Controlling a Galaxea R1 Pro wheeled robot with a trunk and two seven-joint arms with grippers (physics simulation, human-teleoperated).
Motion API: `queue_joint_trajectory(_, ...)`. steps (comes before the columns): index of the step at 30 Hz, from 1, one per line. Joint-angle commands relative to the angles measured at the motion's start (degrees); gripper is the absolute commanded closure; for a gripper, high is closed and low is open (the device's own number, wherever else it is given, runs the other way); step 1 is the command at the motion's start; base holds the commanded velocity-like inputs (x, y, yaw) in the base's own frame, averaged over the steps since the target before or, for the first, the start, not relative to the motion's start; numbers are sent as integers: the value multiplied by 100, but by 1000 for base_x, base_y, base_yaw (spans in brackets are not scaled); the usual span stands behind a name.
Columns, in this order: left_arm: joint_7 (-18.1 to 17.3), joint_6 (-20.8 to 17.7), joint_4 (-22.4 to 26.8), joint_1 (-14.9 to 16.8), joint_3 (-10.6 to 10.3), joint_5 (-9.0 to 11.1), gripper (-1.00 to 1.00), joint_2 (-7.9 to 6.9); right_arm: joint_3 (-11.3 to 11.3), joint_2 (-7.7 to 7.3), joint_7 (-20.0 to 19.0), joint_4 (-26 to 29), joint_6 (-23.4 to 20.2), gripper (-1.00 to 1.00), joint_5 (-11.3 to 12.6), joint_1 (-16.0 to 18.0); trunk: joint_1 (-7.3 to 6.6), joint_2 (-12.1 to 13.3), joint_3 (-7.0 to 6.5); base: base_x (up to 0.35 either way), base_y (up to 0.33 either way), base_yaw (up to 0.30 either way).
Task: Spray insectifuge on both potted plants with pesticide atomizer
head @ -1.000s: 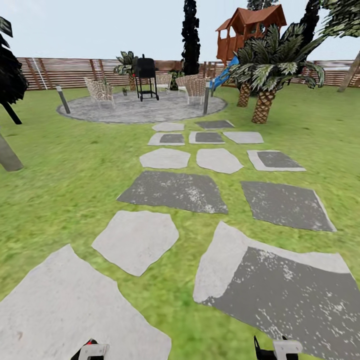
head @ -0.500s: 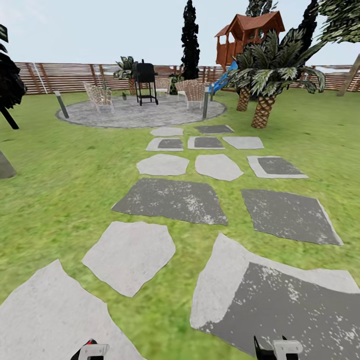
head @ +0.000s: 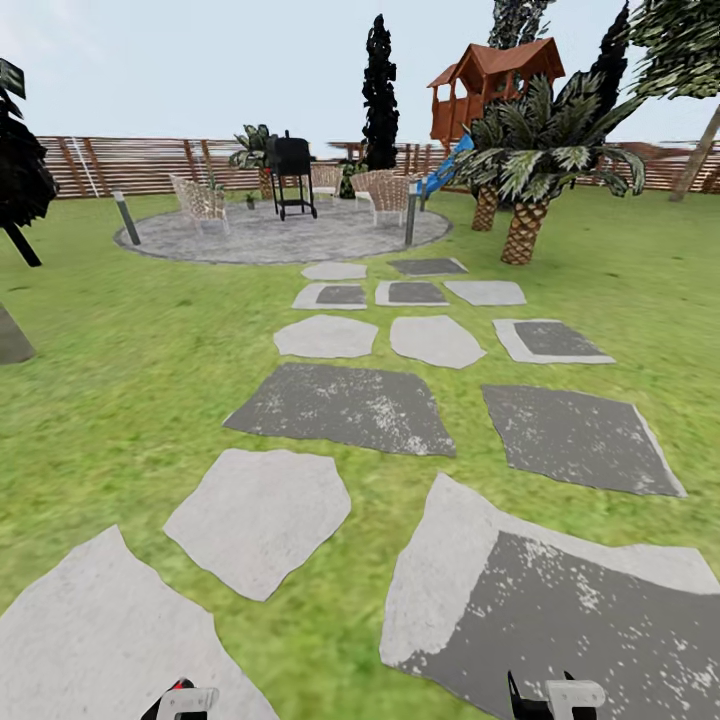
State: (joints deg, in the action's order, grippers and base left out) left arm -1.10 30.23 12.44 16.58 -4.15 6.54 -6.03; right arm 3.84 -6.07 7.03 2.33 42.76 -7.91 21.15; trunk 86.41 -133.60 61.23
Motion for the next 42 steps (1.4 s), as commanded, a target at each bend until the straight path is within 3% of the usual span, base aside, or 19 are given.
queue_joint_trajectory(1, -13, 18, -5, 3, -42, 64, 100, -4, 38, 1, 26, -5, 14, -100, -61, 3, -1, -2, -5, 0, 0, 0)
queue_joint_trajectory(20, -12, 9, -5, 3, -42, 66, 100, -4, 38, 1, 26, -3, 14, -100, -61, 3, -1, -2, -122, 4, 0, 0)
queue_joint_trajectory(42, -11, 10, -5, 3, -42, 66, 100, -4, 42, 1, 26, -5, 14, -100, -61, 3, -1, -2, -123, 325, 0, 0)
